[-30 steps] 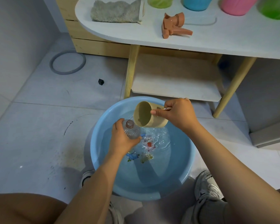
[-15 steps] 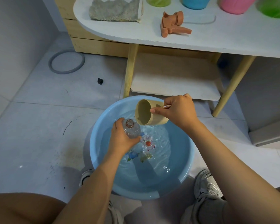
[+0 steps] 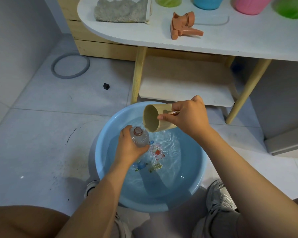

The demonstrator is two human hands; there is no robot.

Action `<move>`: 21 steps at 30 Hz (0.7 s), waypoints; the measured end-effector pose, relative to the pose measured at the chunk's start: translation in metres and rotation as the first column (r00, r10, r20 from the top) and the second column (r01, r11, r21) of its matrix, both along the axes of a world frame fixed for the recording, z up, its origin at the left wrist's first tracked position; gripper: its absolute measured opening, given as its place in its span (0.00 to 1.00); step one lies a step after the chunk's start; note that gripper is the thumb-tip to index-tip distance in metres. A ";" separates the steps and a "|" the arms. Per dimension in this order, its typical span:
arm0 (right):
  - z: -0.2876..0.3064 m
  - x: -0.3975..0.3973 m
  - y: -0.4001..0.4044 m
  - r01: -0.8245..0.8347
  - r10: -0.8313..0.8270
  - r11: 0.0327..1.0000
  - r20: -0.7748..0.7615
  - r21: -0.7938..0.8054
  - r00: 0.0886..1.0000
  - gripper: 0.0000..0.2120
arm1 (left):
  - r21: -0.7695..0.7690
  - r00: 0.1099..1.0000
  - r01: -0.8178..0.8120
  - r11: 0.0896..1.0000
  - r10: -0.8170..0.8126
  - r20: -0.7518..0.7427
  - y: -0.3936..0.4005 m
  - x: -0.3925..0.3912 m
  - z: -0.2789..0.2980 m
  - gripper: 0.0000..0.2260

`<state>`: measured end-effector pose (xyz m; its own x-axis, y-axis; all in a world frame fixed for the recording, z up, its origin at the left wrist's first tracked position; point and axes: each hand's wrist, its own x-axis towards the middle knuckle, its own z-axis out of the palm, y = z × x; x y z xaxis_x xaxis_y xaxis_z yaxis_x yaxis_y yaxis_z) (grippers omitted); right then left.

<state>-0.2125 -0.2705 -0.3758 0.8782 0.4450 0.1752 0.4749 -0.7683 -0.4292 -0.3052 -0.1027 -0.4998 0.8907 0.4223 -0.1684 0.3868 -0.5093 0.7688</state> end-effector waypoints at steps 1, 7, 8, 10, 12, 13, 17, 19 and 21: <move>0.001 -0.001 0.000 -0.005 0.005 1.000 0.021 0.000 1.000 0.24 | 0.001 1.000 0.000 1.000 0.000 -0.004 0.000 0.000 0.000 0.41; -0.002 0.001 0.002 -0.048 0.049 0.999 0.169 -0.011 0.984 0.26 | 0.005 1.000 0.015 1.000 -0.015 -0.027 -0.001 0.001 0.000 0.41; -0.004 0.001 0.004 -0.056 0.054 0.998 0.203 0.003 0.978 0.26 | 0.003 0.999 0.017 1.000 -0.017 -0.032 -0.001 0.002 0.000 0.41; -0.006 0.002 0.006 -0.072 0.067 0.997 0.257 0.010 0.964 0.25 | 0.009 0.999 0.017 1.000 -0.017 -0.039 -0.002 0.002 0.000 0.41; -0.009 0.003 0.008 -0.091 0.086 0.996 0.311 -0.001 0.947 0.24 | 0.021 0.999 0.018 1.000 -0.017 -0.042 -0.002 0.003 -0.002 0.41; -0.011 0.004 0.008 -0.099 0.097 0.995 0.338 -0.010 0.936 0.23 | 0.021 0.999 0.018 1.000 -0.018 -0.039 -0.002 0.003 -0.002 0.42; -0.014 0.005 0.009 -0.123 0.114 0.992 0.399 -0.003 0.910 0.23 | 0.036 0.999 0.025 0.999 -0.024 -0.034 -0.002 0.004 -0.002 0.42; -0.015 0.004 0.011 -0.128 0.116 0.992 0.411 0.001 0.904 0.23 | 0.049 0.999 0.033 0.998 -0.032 -0.027 -0.002 0.004 -0.003 0.42; -0.015 0.003 0.012 -0.127 0.114 0.992 0.426 0.003 0.898 0.22 | 0.064 0.999 0.046 0.997 -0.045 -0.026 -0.002 0.004 -0.004 0.42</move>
